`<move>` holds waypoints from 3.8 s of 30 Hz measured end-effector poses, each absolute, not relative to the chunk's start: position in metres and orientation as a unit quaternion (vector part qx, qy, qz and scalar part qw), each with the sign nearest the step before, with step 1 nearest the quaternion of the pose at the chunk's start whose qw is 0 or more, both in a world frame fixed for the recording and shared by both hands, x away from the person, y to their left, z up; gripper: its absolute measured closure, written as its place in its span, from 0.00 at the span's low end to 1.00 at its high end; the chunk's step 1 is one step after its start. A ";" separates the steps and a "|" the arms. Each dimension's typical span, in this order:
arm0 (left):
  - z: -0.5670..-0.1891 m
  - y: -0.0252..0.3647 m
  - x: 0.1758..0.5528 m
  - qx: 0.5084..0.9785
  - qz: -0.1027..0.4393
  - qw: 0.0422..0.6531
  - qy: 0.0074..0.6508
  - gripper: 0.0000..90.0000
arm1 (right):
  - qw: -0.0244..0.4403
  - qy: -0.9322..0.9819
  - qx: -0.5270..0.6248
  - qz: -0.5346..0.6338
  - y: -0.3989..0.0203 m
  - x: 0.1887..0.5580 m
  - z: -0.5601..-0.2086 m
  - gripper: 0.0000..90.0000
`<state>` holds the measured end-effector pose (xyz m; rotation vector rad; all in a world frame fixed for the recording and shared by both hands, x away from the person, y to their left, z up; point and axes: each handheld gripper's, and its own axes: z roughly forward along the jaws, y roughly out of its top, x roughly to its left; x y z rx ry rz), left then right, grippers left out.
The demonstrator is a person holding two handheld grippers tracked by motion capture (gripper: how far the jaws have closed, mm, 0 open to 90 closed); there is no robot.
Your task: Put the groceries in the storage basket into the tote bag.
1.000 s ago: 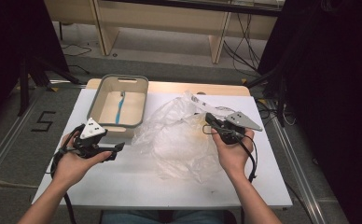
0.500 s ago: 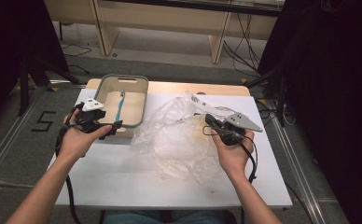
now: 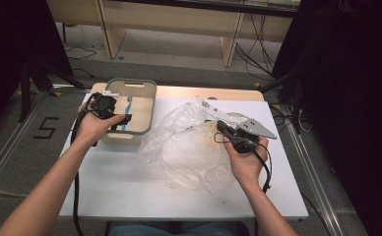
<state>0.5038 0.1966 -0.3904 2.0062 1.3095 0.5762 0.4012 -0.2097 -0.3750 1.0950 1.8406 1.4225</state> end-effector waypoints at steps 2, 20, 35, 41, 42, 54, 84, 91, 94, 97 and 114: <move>-0.392 0.196 0.513 0.769 0.221 0.325 0.504 0.32 | 0.281 0.687 0.408 0.531 -0.209 0.401 -0.375 1.00; -0.410 0.196 0.568 0.757 0.215 0.283 0.548 0.34 | 0.279 0.689 0.407 0.531 -0.208 0.401 -0.376 1.00; -0.416 0.189 0.589 0.754 0.219 0.273 0.556 0.37 | 0.280 0.691 0.406 0.529 -0.208 0.401 -0.378 1.00; -0.417 0.180 0.596 0.760 0.221 0.266 0.550 0.37 | 0.279 0.692 0.407 0.528 -0.208 0.402 -0.378 1.00; -0.419 0.180 0.597 0.760 0.221 0.263 0.552 0.37 | 0.279 0.691 0.407 0.528 -0.208 0.401 -0.378 1.00; -0.439 0.182 0.610 0.754 0.208 0.245 0.573 0.39 | 0.278 0.691 0.407 0.528 -0.209 0.402 -0.378 1.00; -0.474 0.197 0.619 0.734 0.182 0.238 0.610 0.50 | 0.276 0.692 0.406 0.529 -0.209 0.401 -0.378 1.00; -0.475 0.198 0.621 0.728 0.184 0.244 0.614 0.52 | 0.275 0.693 0.405 0.529 -0.209 0.401 -0.378 1.00; -0.475 0.198 0.621 0.728 0.184 0.245 0.613 0.52 | 0.275 0.693 0.406 0.529 -0.209 0.401 -0.378 1.00; -0.475 0.198 0.622 0.727 0.183 0.248 0.614 0.53 | 0.275 0.693 0.405 0.529 -0.208 0.401 -0.378 1.00; -0.473 0.197 0.620 0.720 0.175 0.243 0.626 0.82 | 0.274 0.696 0.402 0.528 -0.207 0.401 -0.378 1.00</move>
